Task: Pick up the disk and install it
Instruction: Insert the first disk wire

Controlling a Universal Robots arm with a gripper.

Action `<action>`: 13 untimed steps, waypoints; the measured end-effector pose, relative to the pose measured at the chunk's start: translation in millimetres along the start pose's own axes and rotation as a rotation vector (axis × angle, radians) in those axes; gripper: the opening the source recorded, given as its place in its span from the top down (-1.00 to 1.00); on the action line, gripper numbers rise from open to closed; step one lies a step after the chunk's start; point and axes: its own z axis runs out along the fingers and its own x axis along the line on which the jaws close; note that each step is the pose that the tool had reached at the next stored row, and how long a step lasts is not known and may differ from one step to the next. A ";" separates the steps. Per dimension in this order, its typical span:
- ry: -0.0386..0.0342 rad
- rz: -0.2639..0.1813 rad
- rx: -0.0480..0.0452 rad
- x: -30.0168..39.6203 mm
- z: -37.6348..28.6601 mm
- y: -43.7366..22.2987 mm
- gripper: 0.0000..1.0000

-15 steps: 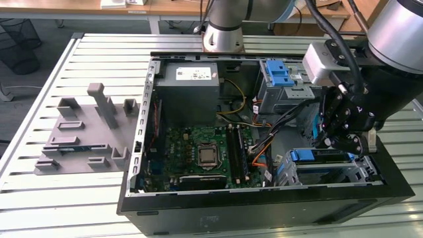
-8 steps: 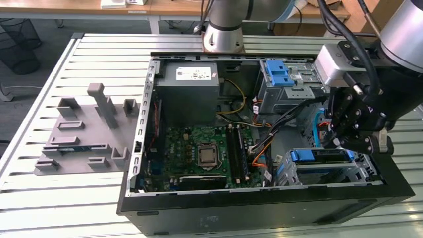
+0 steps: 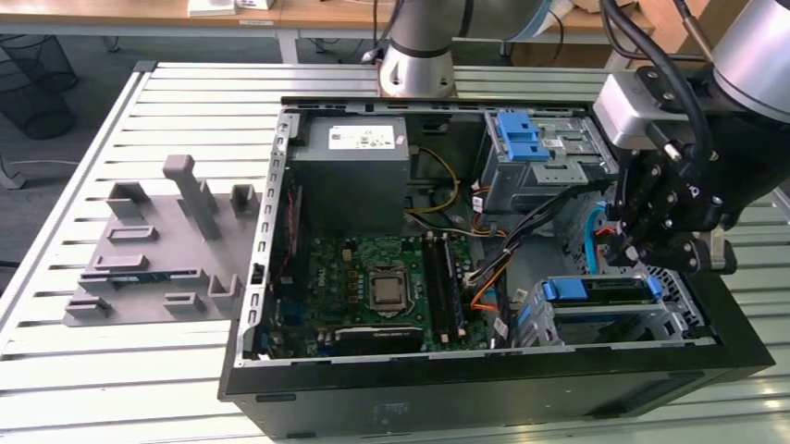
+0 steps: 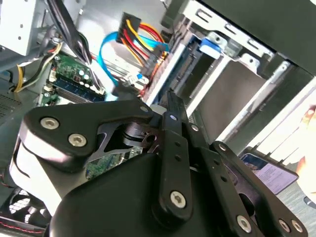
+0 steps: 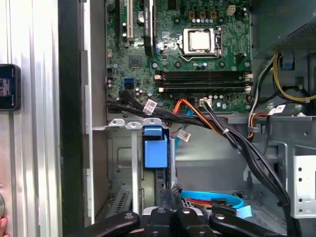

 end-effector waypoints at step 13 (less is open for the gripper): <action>-0.0002 0.000 0.0011 -15.9 -2.4 -7.0 0.79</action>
